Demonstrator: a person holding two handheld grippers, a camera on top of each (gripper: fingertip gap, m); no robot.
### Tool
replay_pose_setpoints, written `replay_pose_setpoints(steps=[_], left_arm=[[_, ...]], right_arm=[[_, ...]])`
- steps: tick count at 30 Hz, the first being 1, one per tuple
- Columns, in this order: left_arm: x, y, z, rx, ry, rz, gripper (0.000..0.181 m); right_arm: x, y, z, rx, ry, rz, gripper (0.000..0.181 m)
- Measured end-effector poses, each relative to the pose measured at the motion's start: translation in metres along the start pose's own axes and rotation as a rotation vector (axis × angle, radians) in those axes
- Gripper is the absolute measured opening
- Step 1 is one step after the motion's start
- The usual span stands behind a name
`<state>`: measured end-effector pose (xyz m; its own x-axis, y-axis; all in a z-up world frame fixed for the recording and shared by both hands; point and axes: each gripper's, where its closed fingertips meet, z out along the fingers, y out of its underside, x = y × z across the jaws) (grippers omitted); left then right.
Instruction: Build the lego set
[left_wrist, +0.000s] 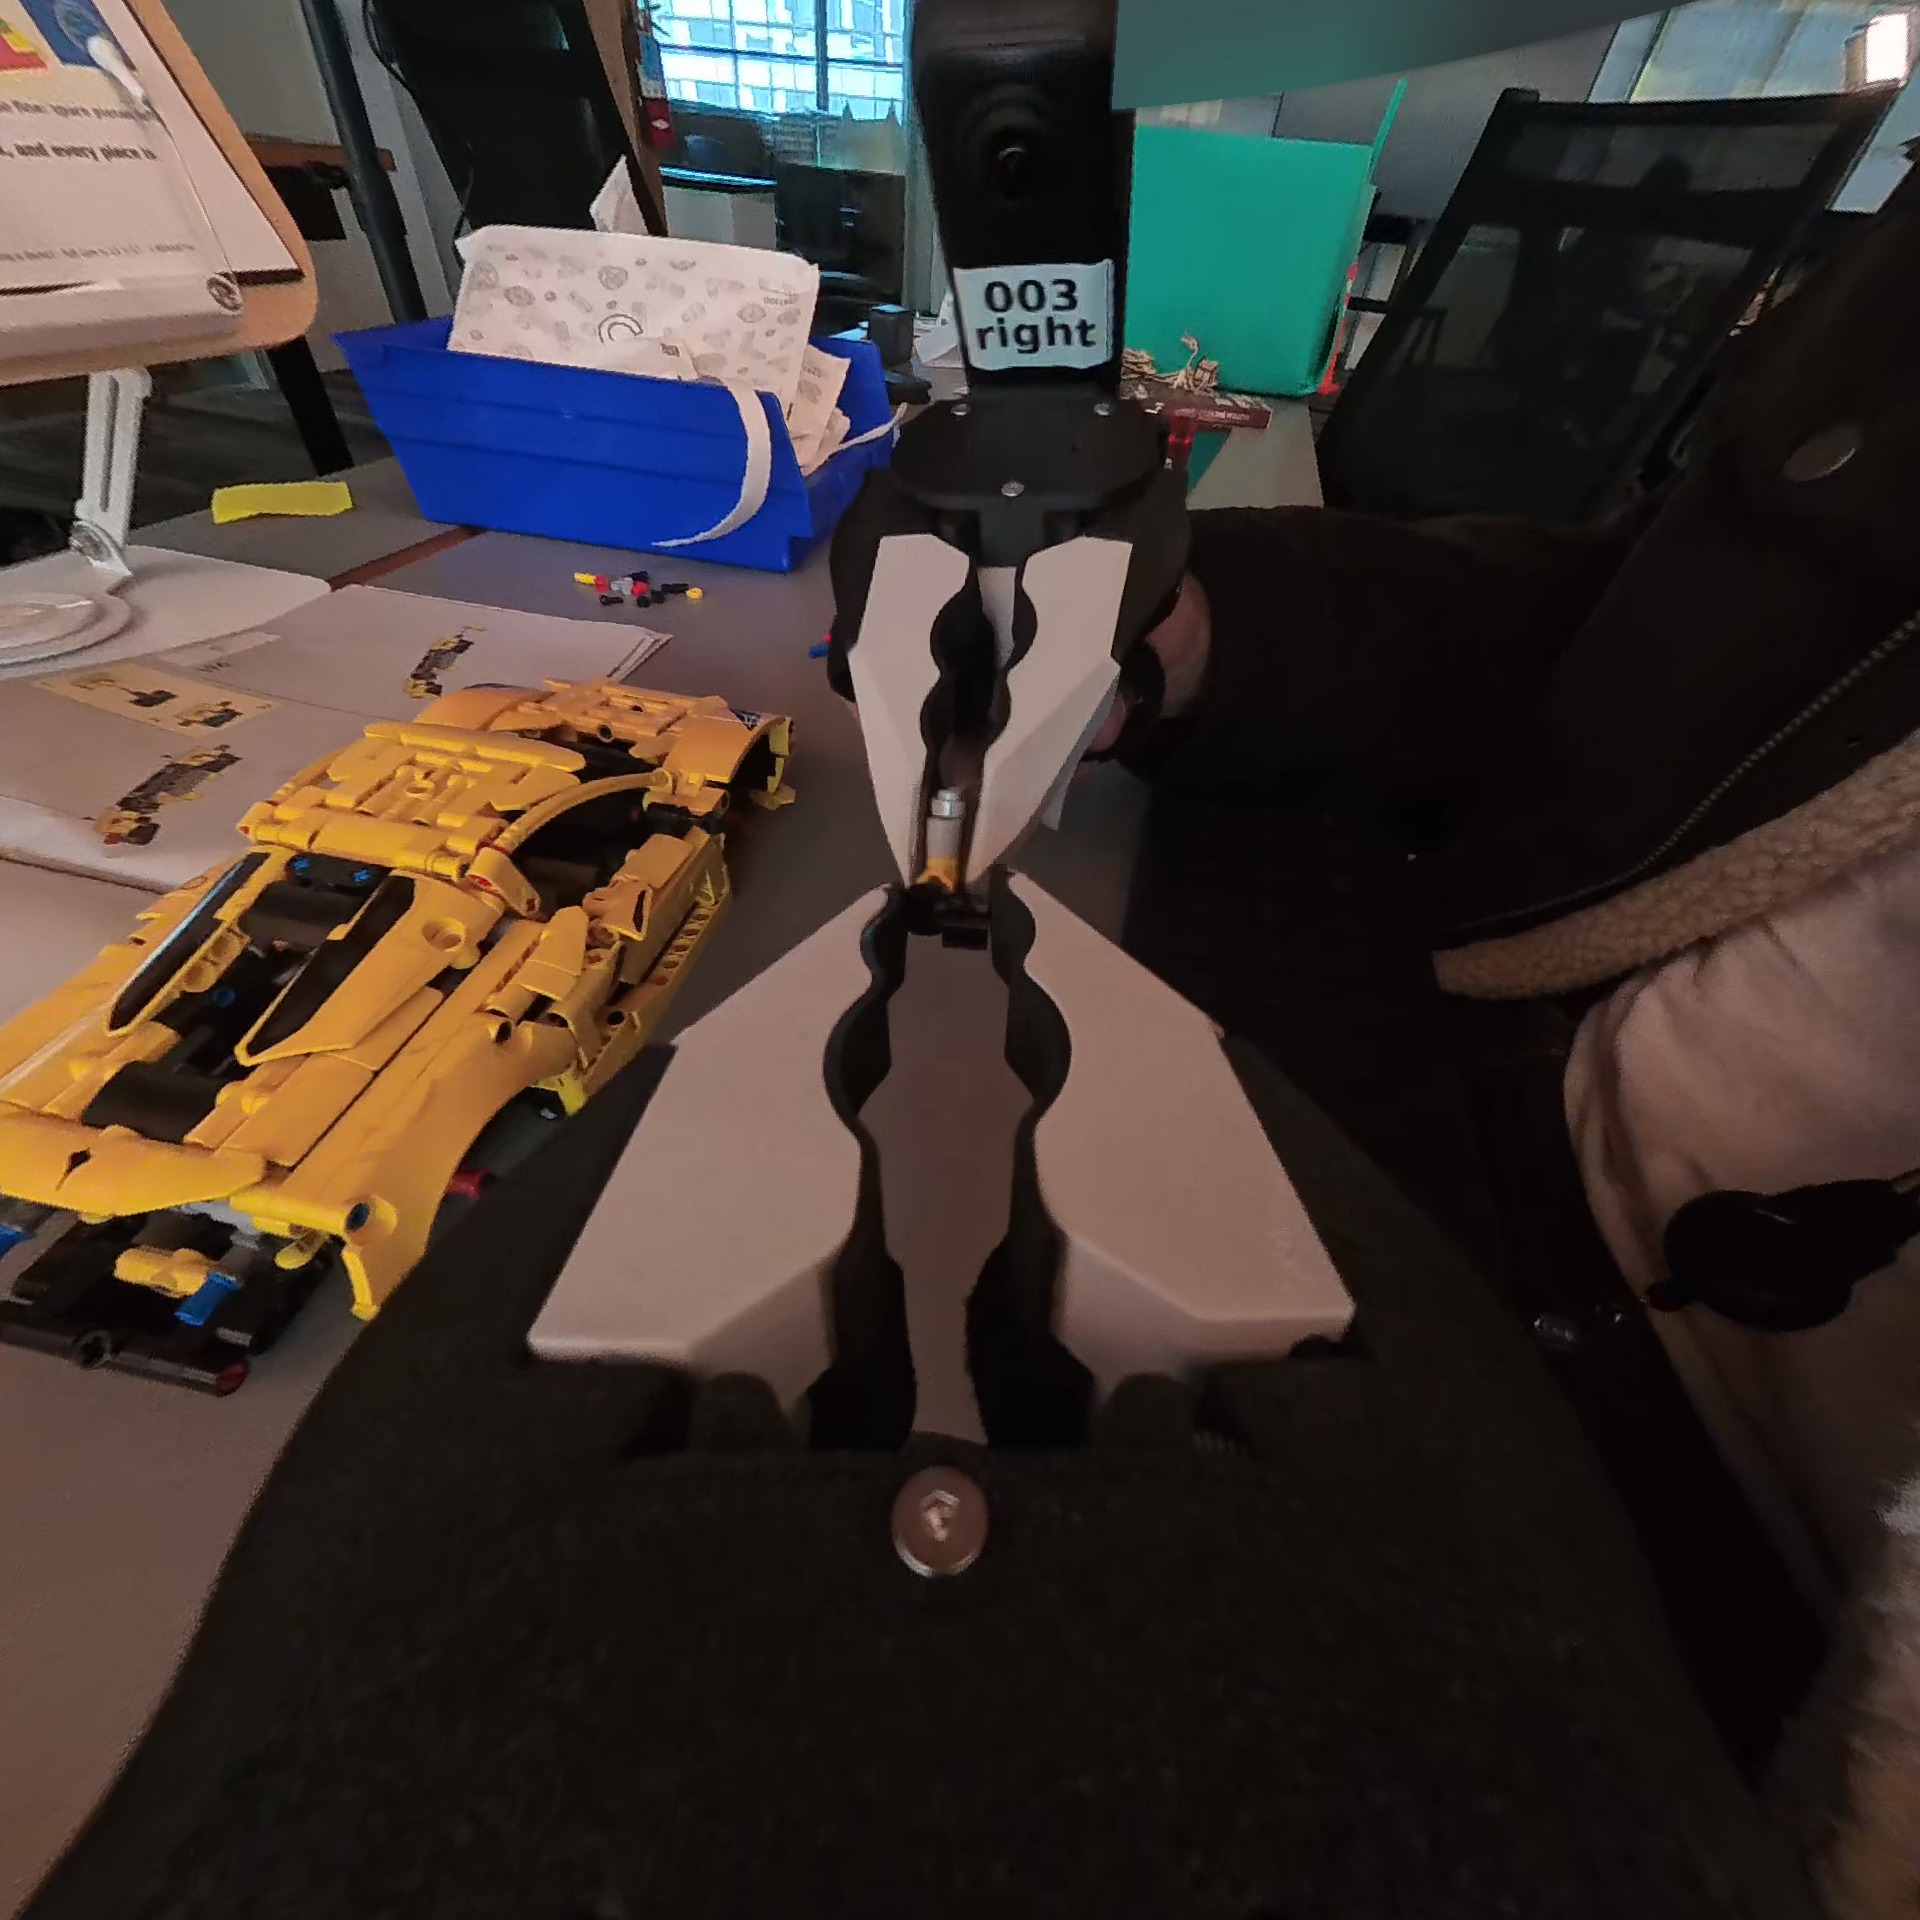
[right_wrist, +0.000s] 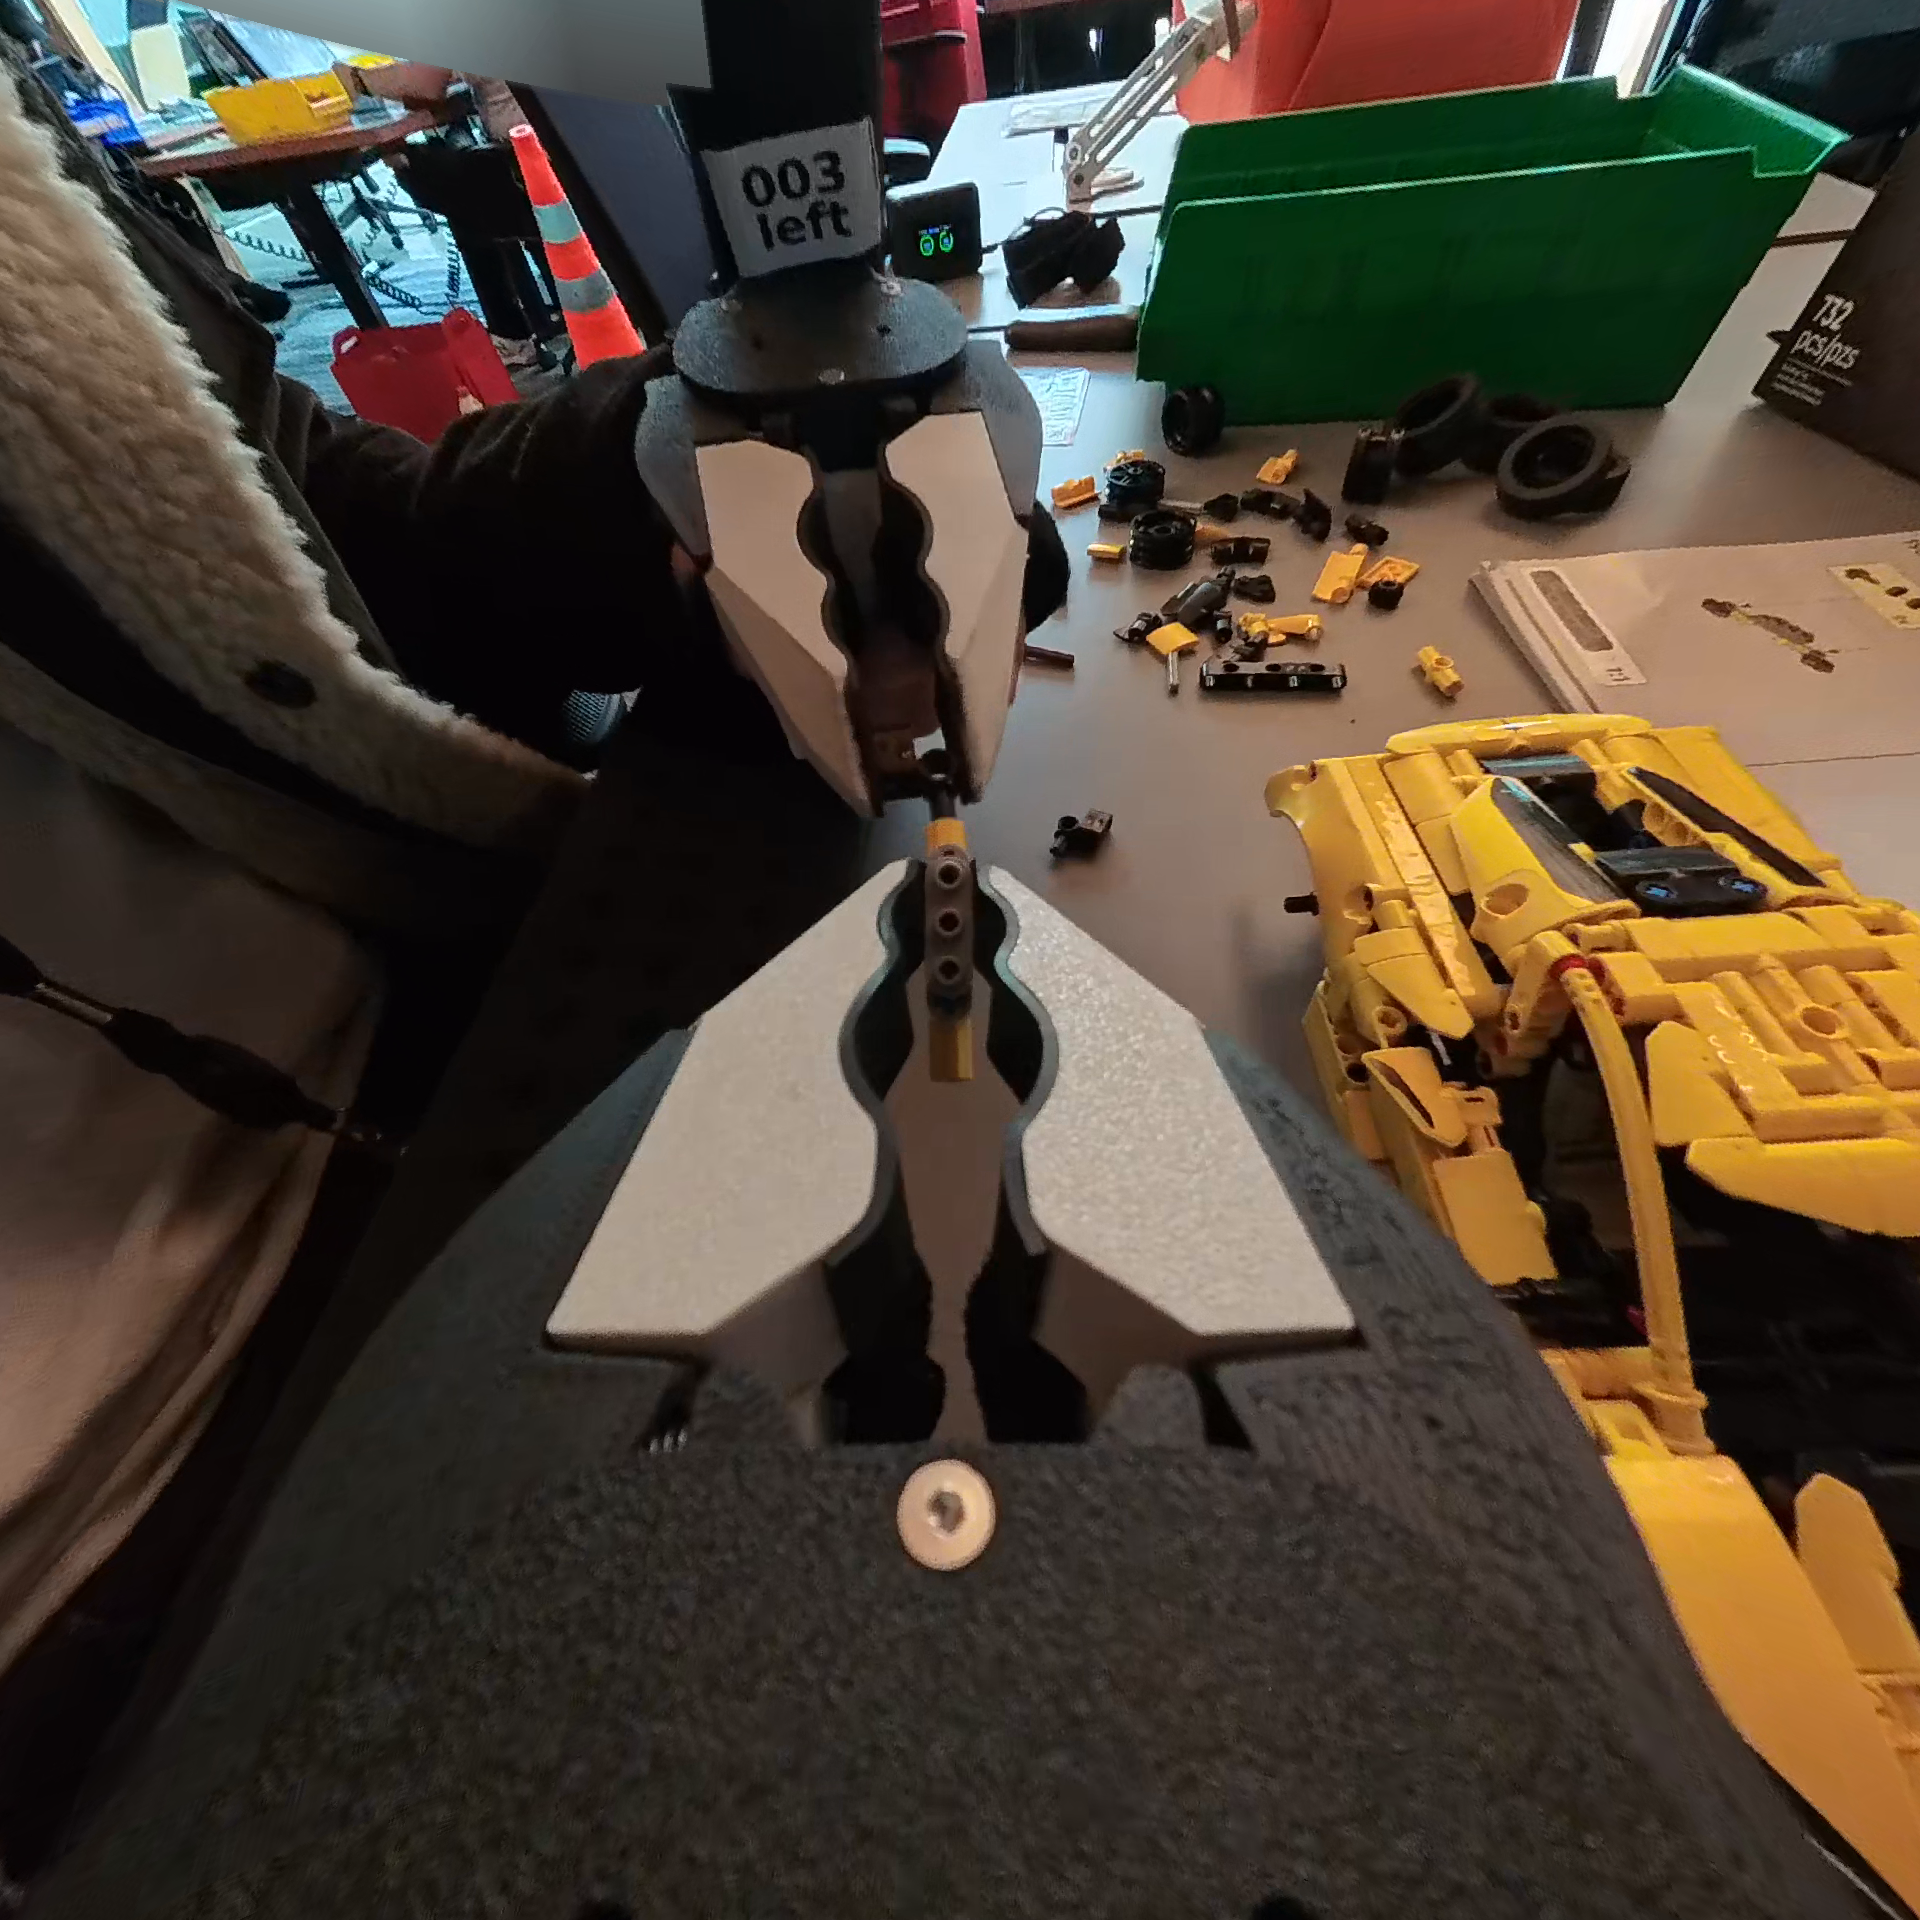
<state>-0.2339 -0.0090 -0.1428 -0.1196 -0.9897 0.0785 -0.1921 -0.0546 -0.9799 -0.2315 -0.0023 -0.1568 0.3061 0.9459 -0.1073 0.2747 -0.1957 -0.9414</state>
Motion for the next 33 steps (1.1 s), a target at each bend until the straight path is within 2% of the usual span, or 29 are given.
replay_pose_setpoints(steps=[9, 16, 33], left_arm=[[-0.0002, 0.0024, 0.0011, -0.006, -0.01, 0.008, 0.015], [0.0057, 0.0068, 0.003, -0.031, 0.039, -0.021, 0.015], [0.0087, 0.0092, 0.0071, -0.04, 0.04, 0.001, 0.015]], right_arm=[[0.0004, 0.0013, 0.0011, -0.012, 0.015, -0.009, 0.006], [-0.0049, 0.0054, 0.0018, -0.045, 0.0, -0.05, 0.006], [-0.0078, 0.0037, 0.002, -0.023, -0.034, 0.006, 0.006]])
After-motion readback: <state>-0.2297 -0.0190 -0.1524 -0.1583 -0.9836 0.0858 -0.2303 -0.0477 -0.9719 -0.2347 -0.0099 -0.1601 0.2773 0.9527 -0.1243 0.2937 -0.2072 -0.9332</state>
